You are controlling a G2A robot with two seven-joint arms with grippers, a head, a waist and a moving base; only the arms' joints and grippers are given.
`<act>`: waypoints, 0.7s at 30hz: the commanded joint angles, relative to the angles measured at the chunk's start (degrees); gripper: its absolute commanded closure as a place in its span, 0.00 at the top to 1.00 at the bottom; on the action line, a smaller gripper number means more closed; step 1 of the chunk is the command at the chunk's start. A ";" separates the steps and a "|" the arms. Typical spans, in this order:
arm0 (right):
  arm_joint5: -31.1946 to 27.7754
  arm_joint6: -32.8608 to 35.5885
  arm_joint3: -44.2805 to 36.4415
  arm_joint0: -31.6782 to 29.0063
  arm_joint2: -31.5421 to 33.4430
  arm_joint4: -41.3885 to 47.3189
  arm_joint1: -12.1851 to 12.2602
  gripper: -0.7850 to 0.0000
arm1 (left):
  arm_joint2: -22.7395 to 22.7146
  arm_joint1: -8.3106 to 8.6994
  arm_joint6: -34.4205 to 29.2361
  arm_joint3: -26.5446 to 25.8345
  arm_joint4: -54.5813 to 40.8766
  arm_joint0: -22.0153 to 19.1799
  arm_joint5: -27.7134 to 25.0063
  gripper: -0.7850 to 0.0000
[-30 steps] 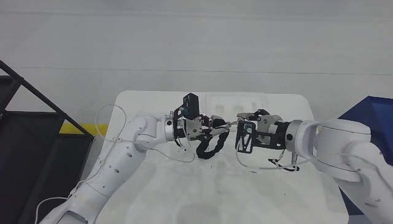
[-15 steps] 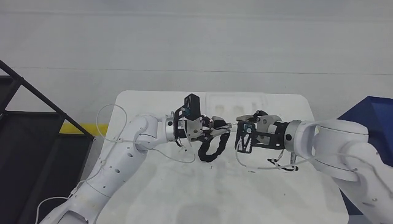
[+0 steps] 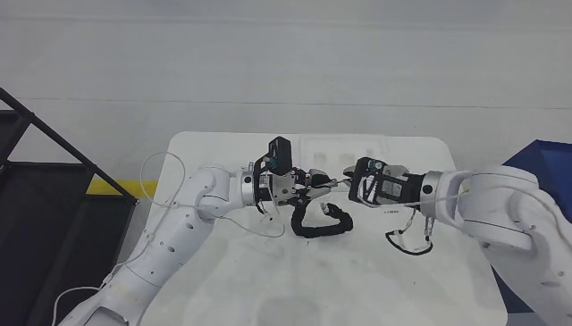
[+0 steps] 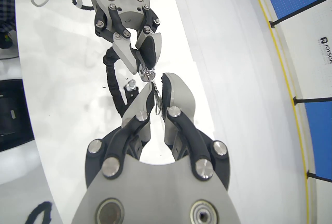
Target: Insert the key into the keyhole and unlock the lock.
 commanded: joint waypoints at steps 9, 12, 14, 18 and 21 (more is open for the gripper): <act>6.42 0.97 0.39 -1.03 2.39 6.63 0.07 1.00 | 0.19 -0.23 2.82 -0.65 4.92 0.35 0.34 0.00; 7.11 0.28 0.26 -1.59 3.57 8.48 0.16 1.00 | 0.60 -0.27 2.58 -0.50 7.01 0.09 -0.18 0.00; 7.62 0.06 -0.01 -2.09 4.54 9.36 0.27 1.00 | 1.27 -0.34 2.36 0.01 8.49 -0.01 -0.98 0.00; 8.07 -0.67 -0.45 -3.10 6.87 10.50 0.53 1.00 | 3.06 -0.67 1.94 2.26 11.11 -0.21 -0.91 0.00; 8.07 -1.32 -0.82 -4.01 8.53 11.58 0.71 1.00 | 4.79 -1.05 2.01 4.52 12.57 -0.23 -0.67 0.00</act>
